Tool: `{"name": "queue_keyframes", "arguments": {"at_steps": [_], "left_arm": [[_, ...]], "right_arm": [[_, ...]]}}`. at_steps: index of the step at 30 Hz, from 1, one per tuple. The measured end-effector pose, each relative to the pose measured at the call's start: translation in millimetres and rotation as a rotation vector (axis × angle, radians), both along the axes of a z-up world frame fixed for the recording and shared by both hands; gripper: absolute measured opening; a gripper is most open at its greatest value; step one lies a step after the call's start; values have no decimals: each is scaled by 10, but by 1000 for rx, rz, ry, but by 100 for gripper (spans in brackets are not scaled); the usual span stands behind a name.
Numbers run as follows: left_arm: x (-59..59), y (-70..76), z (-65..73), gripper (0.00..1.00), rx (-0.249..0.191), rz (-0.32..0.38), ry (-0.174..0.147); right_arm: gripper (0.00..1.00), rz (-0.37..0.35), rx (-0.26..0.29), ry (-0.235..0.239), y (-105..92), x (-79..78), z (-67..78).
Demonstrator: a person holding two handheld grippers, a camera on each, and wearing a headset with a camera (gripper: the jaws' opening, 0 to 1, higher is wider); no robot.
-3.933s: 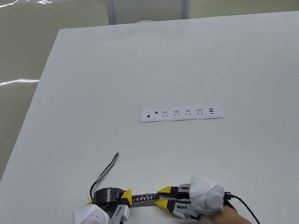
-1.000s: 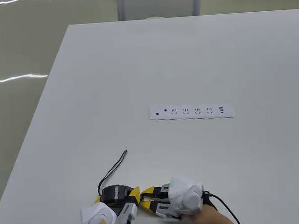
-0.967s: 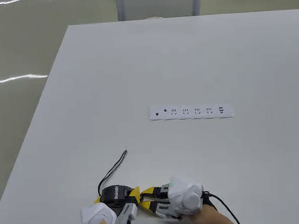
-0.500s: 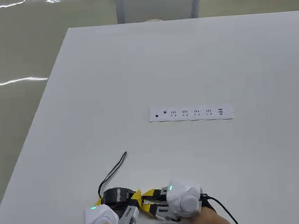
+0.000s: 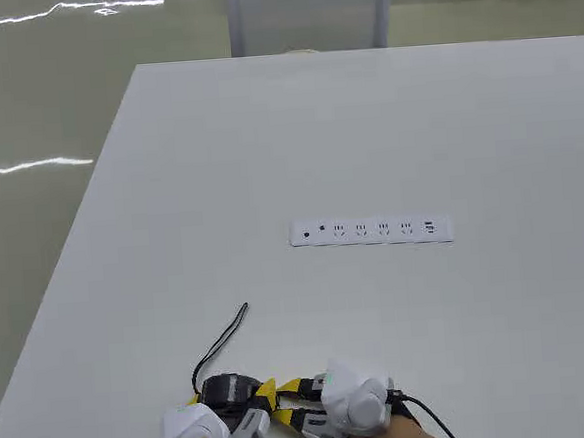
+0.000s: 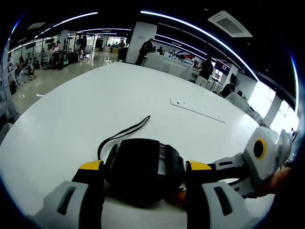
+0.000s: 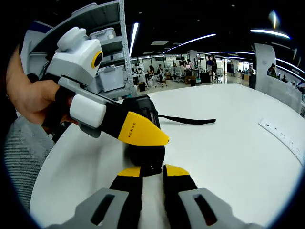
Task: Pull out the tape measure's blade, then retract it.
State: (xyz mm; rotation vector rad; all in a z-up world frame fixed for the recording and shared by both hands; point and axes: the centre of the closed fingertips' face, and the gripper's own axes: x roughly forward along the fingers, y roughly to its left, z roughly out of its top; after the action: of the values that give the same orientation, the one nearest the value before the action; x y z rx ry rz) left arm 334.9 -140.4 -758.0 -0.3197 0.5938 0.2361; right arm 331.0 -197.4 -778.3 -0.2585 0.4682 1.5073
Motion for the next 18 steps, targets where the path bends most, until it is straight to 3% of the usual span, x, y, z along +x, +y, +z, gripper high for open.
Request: {"name": "queue_keyframes", "arguments": {"at_steps": [12, 18], "left_arm": [[-6, -31, 90, 69, 5, -38, -6], [-18, -67, 162, 70, 36, -92, -12]], "right_arm": [[24, -26, -8, -17, -85, 27, 99], [27, -45, -10, -31, -134, 21, 186]]}}
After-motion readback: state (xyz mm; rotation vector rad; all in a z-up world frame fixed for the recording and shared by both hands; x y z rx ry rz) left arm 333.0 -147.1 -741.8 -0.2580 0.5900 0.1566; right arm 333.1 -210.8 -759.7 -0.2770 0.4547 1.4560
